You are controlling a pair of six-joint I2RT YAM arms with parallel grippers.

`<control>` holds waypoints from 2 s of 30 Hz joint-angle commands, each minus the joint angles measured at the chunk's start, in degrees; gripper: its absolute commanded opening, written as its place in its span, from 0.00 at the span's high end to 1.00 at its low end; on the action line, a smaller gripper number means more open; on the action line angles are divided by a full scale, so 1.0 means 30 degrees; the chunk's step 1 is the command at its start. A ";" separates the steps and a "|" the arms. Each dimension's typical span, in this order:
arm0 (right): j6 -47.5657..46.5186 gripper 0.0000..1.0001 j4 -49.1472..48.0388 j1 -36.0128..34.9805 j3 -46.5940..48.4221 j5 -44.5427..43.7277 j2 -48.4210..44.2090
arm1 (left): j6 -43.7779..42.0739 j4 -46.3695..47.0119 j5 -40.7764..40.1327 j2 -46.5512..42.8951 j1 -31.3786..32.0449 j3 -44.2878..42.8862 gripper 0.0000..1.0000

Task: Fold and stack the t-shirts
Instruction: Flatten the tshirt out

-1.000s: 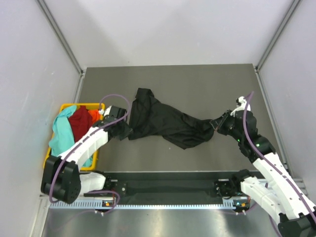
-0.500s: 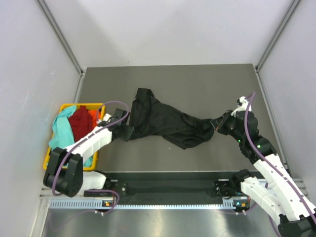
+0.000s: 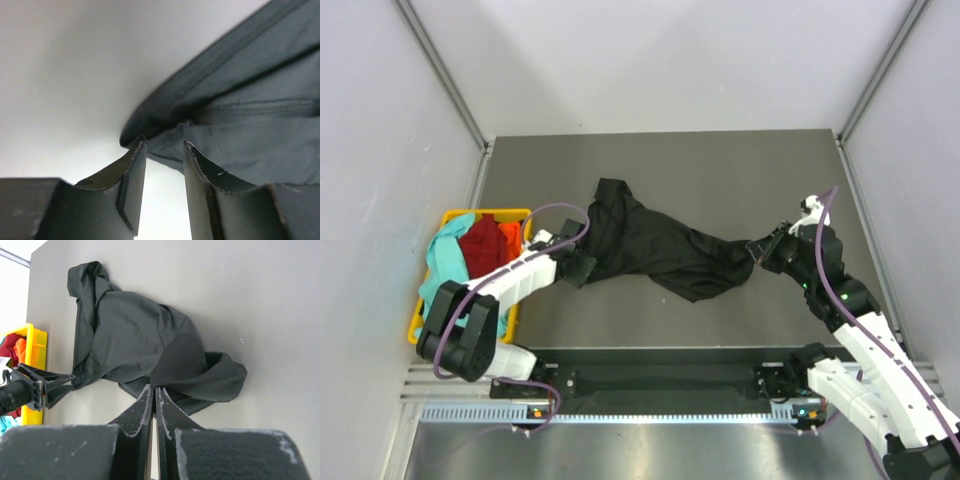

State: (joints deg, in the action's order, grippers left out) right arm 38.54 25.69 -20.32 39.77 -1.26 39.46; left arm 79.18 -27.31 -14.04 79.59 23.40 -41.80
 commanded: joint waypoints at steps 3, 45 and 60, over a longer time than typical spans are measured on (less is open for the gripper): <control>-0.0338 1.00 -0.0596 0.0092 0.0133 -0.0372 -0.0234 | -0.0640 0.1046 -0.1090 0.0656 0.0082 -0.0773 0.59; -0.2593 1.00 0.7042 0.0180 0.8971 -0.5791 0.1698 | -1.1947 -0.2461 -0.4430 -0.5055 0.0111 -1.0726 1.00; 0.0950 1.00 1.1739 0.0180 1.6274 0.0154 -0.2372 | -0.8991 -0.5955 0.3097 -1.0710 0.0111 -1.5098 1.00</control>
State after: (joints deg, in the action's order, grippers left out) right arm 38.22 58.13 -20.08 86.08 -5.61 32.42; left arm 50.11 -42.04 -11.38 46.50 23.73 -85.95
